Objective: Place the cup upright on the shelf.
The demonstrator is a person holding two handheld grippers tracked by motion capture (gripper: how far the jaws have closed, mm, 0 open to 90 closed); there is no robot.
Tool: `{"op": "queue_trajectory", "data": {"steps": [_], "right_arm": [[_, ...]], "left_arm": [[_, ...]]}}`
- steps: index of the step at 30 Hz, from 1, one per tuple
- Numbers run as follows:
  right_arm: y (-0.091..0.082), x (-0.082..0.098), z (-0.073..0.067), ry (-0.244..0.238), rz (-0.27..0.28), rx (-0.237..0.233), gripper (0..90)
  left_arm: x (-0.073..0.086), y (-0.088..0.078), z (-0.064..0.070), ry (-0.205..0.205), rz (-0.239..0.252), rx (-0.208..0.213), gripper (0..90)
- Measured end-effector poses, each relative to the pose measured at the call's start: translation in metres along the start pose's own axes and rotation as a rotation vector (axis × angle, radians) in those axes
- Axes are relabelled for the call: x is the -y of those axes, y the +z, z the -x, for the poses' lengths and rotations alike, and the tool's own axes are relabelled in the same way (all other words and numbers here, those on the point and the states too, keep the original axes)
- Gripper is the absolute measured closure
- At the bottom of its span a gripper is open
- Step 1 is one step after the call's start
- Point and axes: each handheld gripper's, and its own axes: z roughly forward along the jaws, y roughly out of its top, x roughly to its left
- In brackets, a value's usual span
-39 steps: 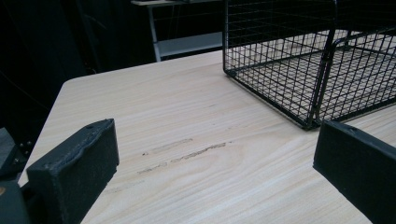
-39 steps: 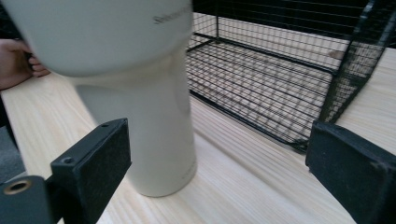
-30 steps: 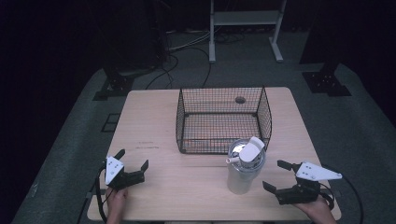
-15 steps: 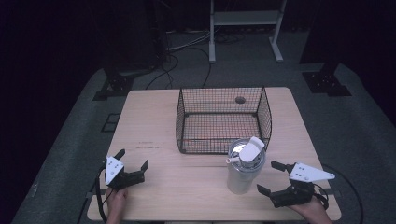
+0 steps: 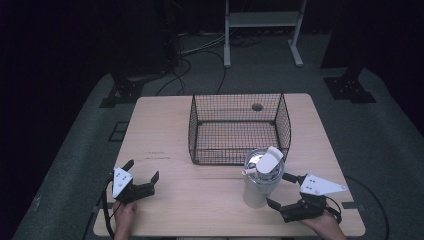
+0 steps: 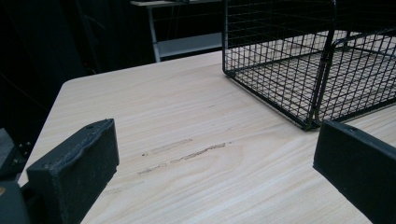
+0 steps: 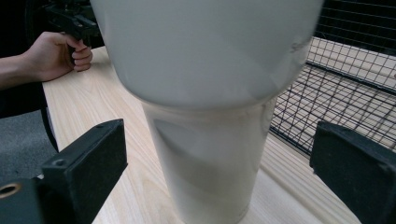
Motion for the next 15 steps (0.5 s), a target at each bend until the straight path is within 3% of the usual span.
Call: {"op": "queue_trajectory", "data": {"steps": [7,15], "right_arm": [[0.008,0.002,-0.003,-0.001,0.004,-0.005,3.5],[0.019,0.007,-0.006,0.004,0.048,0.024,3.5]], "left_arm": [[0.000,0.000,0.000,0.000,0.000,-0.001,0.0],[0.000,0.000,0.000,-0.001,0.000,0.000,0.0]]}}
